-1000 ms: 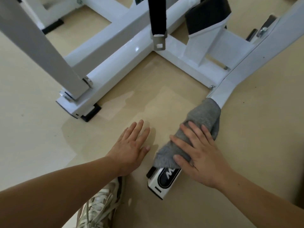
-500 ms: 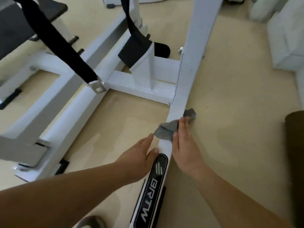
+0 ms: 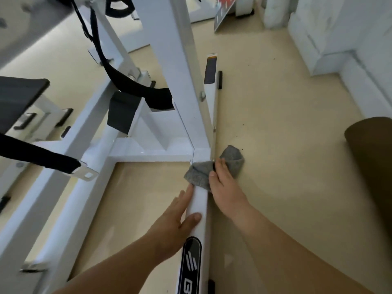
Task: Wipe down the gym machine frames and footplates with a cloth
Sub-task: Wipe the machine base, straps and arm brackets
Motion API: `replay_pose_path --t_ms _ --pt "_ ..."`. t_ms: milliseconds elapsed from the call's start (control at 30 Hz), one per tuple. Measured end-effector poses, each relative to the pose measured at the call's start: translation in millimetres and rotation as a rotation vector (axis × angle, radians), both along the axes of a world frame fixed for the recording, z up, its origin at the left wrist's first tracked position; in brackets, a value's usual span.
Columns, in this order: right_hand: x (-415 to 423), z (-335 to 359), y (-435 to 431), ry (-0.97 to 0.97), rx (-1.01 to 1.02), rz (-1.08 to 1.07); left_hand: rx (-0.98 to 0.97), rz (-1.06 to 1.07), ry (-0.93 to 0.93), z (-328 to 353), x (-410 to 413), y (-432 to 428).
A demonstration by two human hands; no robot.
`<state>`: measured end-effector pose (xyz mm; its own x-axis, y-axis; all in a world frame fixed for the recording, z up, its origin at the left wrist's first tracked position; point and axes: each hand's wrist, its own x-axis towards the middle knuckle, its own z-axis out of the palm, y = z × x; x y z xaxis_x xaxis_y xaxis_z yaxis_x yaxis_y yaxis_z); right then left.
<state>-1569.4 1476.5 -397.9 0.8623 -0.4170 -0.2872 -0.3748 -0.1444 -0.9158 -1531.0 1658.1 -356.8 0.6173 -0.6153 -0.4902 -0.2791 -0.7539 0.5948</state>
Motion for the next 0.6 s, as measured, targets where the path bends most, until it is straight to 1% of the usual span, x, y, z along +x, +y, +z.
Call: replay_pose_path --t_ms 67,100,200,333,433,500,600 --pt "12 5 6 -0.040 0.142 -0.058 -0.021 0.004 -0.018 -2 2 2" --pt "19 7 9 -0.049 0.179 -0.091 -0.017 0.001 -0.023 -1 2 2" --pt "35 8 13 -0.030 0.151 -0.100 -0.024 -0.002 -0.018 -2 2 2" --pt "35 -1 15 -0.013 0.122 -0.086 -0.045 0.004 0.028 -6 7 4" --pt "18 -6 25 -0.008 0.119 -0.048 -0.096 0.004 0.058 -5 7 4" --pt "2 -6 34 0.004 0.166 -0.029 -0.143 0.031 0.083 -4 6 4" --pt "-29 -6 54 0.027 0.222 -0.015 -0.117 0.064 0.027 -6 6 5"
